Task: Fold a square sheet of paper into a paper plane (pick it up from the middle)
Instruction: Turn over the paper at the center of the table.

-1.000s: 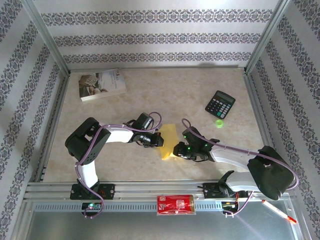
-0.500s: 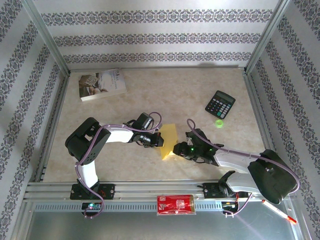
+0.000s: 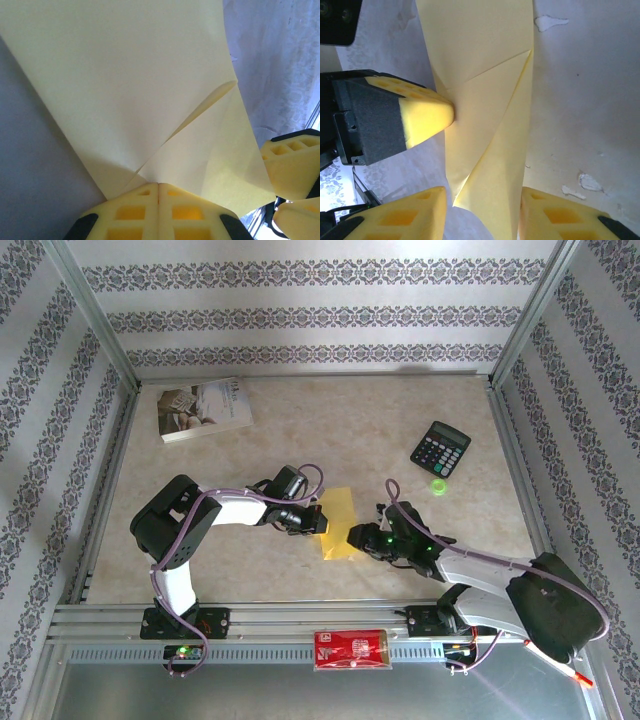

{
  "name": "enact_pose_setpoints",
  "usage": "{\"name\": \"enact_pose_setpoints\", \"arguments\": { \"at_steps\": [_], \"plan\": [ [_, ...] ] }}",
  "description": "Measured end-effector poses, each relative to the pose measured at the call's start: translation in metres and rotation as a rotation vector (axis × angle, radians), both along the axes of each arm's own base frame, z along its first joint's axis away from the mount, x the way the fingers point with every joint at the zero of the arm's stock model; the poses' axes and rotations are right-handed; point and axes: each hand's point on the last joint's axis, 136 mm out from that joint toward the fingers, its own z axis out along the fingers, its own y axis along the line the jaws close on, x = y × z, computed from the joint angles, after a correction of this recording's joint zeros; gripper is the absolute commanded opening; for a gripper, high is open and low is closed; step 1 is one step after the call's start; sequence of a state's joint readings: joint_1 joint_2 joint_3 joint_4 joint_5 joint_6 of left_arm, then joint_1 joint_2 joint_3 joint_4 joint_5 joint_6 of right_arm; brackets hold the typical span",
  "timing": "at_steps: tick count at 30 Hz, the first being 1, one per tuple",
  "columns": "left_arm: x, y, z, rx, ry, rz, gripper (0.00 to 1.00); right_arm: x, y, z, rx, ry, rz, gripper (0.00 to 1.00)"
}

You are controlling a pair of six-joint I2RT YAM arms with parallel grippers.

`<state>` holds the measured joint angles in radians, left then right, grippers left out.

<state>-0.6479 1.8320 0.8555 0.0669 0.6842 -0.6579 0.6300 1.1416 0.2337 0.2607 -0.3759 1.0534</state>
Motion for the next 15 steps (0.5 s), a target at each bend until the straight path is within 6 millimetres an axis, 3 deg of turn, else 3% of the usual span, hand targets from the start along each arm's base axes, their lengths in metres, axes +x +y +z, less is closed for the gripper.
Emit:
{"name": "enact_pose_setpoints", "arguments": {
  "at_steps": [6,15],
  "plan": [
    [0.0000,0.0000,0.0000,0.000,-0.001,-0.001,0.00,0.0013,-0.0026,-0.0012,0.000,0.004,-0.027,0.29],
    [0.0000,0.0000,0.0000,0.000,-0.002,-0.002,0.00,0.0018,-0.0066,-0.0071,-0.030,-0.005,-0.058,0.03]
  ]
}}
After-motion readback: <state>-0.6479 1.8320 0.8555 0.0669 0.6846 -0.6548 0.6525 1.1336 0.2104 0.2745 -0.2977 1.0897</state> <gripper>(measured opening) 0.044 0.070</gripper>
